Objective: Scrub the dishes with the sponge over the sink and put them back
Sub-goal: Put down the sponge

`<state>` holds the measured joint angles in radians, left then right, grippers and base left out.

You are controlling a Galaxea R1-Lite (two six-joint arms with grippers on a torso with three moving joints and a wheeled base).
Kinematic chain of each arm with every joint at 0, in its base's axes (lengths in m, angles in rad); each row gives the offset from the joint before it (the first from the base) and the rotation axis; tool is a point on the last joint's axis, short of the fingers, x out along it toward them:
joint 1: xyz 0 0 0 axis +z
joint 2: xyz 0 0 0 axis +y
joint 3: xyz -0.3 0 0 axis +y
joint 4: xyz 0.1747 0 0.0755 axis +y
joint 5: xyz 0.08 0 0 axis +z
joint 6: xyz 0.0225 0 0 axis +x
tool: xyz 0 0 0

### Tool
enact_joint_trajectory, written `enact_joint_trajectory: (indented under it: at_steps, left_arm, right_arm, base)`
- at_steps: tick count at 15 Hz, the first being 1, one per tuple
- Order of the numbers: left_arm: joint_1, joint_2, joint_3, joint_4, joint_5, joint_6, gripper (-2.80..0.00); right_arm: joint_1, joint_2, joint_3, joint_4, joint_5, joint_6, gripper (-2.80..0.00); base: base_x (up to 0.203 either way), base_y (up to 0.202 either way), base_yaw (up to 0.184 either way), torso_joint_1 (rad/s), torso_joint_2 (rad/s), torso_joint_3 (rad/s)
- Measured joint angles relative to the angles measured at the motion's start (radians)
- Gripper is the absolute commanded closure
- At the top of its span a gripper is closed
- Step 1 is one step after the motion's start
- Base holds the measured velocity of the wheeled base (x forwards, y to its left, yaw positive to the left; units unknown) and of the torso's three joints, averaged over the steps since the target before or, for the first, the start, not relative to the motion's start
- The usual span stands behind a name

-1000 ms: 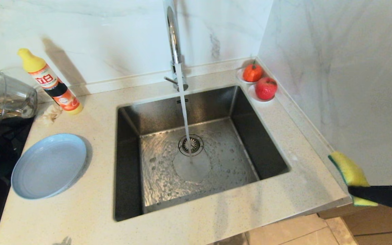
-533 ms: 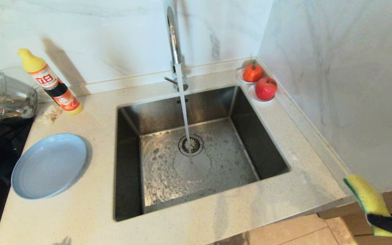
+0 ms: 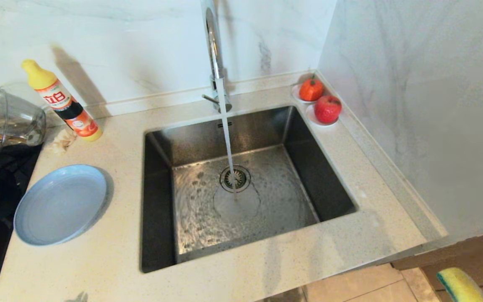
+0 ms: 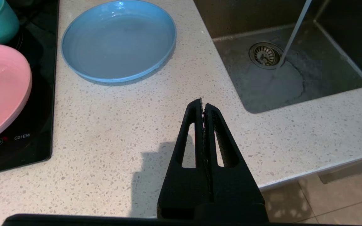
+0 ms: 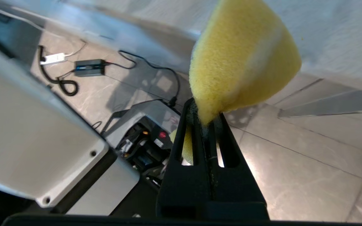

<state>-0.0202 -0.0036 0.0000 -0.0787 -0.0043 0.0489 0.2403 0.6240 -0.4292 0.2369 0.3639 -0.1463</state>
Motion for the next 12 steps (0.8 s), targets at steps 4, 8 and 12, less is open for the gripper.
enact_joint_trajectory:
  at_steps: [4,8,12]
  left_arm:
    - [0.000,0.000,0.000,0.000,0.000,0.000,0.00]
    - [0.000,0.000,0.000,0.000,0.000,0.000,0.00]
    - [0.000,0.001,0.000,0.000,0.000,0.000,0.00]
  right_arm:
    - [-0.080,-0.135,0.100,-0.001,0.130,-0.045,0.00]
    - [-0.173,-0.271,0.177,-0.007,0.120,-0.054,0.00]
    - [-0.202,-0.373,0.229,-0.008,0.047,-0.049,0.00]
  base:
    - [0.000,0.000,0.000,0.000,0.00,0.000]
    - [0.000,0.000,0.000,0.000,0.00,0.000]
    - [0.000,0.000,0.000,0.000,0.00,0.000]
